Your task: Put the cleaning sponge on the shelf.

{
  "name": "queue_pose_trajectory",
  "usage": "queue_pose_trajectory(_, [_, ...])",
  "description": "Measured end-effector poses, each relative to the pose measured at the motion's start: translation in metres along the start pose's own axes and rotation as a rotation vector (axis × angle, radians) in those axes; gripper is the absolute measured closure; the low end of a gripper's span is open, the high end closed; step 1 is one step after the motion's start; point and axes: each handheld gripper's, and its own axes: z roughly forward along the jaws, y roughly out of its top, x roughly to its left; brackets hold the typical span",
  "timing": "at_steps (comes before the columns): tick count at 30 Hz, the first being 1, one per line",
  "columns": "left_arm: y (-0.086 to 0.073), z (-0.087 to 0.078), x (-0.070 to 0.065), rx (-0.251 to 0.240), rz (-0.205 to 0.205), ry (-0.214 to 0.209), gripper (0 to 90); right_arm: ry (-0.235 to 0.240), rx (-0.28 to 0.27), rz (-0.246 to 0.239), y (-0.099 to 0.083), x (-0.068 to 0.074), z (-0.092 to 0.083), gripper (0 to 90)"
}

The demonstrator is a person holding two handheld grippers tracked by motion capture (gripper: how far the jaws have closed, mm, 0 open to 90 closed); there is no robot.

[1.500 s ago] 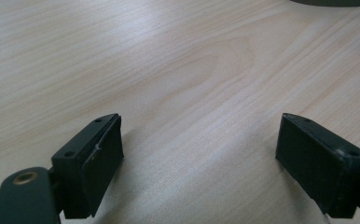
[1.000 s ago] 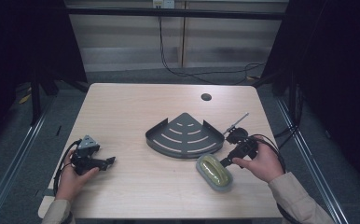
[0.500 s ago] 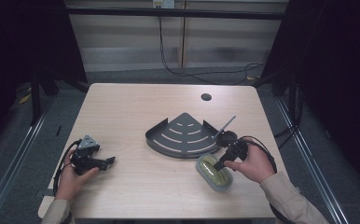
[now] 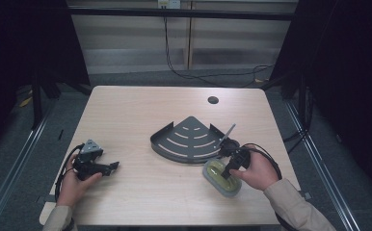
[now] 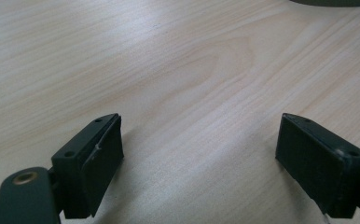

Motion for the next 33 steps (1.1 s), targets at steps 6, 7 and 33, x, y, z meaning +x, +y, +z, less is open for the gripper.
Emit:
queue_pose_trajectory(6, [0.000,0.000,0.000,0.000,0.001,-0.001,14.3,0.009,0.008,0.001,-0.001,-0.001,-0.006,71.2])
queue_pose_trajectory(7, [0.000,0.000,0.000,-0.001,0.001,-0.001,14.3,0.014,-0.001,0.003,-0.001,-0.002,-0.011,71.2])
queue_pose_trajectory(33, [0.000,0.000,0.000,0.000,0.001,-0.001,14.3,0.020,0.004,-0.004,0.008,-0.014,-0.055,71.3])
